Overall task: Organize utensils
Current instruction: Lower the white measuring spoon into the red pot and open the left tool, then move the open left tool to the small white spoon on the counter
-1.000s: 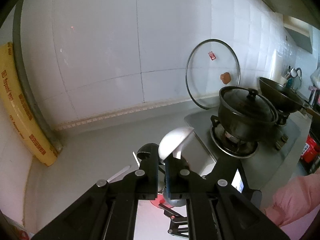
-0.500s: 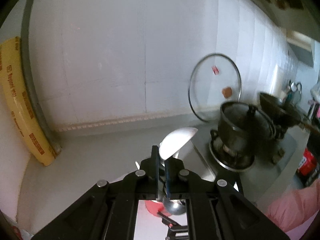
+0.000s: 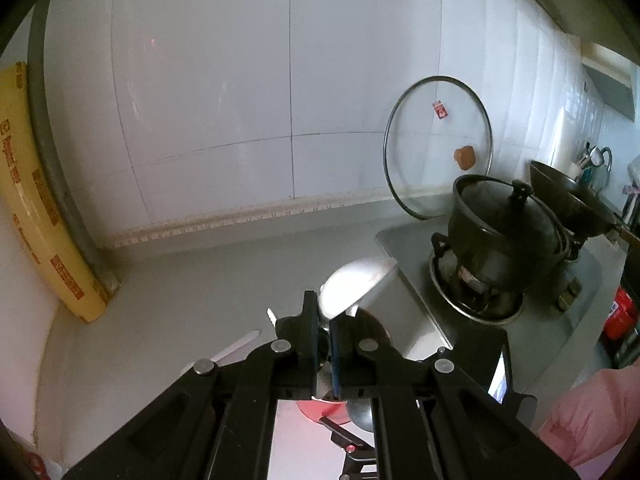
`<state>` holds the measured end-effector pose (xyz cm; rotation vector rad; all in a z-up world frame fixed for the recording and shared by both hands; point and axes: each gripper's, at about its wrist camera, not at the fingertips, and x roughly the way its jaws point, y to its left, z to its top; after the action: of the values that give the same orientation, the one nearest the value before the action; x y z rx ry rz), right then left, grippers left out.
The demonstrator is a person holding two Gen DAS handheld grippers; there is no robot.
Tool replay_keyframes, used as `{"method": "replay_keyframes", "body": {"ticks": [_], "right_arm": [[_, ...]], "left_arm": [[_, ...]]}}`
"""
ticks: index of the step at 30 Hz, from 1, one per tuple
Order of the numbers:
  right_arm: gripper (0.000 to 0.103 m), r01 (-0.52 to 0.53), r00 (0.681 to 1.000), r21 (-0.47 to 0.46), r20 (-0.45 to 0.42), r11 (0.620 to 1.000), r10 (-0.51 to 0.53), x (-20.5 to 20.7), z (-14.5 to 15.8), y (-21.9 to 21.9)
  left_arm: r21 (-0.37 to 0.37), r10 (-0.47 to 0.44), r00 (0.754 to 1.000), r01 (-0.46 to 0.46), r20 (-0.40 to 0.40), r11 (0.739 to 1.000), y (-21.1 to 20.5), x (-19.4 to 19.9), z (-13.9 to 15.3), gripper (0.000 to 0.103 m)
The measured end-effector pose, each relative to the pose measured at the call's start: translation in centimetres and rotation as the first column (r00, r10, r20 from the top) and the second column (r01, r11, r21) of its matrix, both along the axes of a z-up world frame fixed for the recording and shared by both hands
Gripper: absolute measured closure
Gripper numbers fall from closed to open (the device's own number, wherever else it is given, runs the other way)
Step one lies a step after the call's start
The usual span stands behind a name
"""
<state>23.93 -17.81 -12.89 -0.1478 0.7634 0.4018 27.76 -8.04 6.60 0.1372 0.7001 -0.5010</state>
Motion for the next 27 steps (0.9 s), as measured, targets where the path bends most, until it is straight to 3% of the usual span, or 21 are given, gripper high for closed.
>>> {"method": "replay_keyframes", "body": {"ticks": [7, 10, 12, 13, 19, 27], "right_arm": [[0.022, 0.001, 1.0, -0.003, 0.001, 1.0, -0.001, 0.1, -0.1, 0.1], [0.022, 0.001, 1.0, -0.004, 0.001, 1.0, -0.001, 0.0, -0.1, 0.2], [0.022, 0.002, 1.0, -0.005, 0.001, 1.0, -0.002, 0.0, -0.1, 0.2], [0.022, 0.002, 1.0, -0.005, 0.001, 1.0, -0.002, 0.0, -0.1, 0.3], [0.022, 0.007, 1.0, -0.007, 0.003, 1.0, -0.007, 0.0, 0.0, 0.3], [0.022, 0.01, 1.0, -0.01, 0.011, 1.0, -0.01, -0.3, 0.0, 0.7]], "left_arm": [[-0.012, -0.01, 1.0, 0.01, -0.026, 1.0, 0.0, -0.2, 0.1, 0.096], [-0.003, -0.012, 1.0, 0.012, -0.018, 1.0, -0.1, -0.5, 0.5, 0.089], [0.004, -0.006, 1.0, 0.006, -0.006, 1.0, 0.0, -0.8, 0.9, 0.074], [0.006, -0.004, 1.0, 0.004, 0.002, 1.0, 0.1, -0.9, 1.0, 0.071], [-0.008, 0.03, 0.999, -0.03, 0.043, 1.0, 1.3, -1.7, 2.5, 0.069], [-0.039, 0.141, 0.988, -0.139, 0.058, 0.989, 4.1, -1.8, 3.4, 0.05]]}}
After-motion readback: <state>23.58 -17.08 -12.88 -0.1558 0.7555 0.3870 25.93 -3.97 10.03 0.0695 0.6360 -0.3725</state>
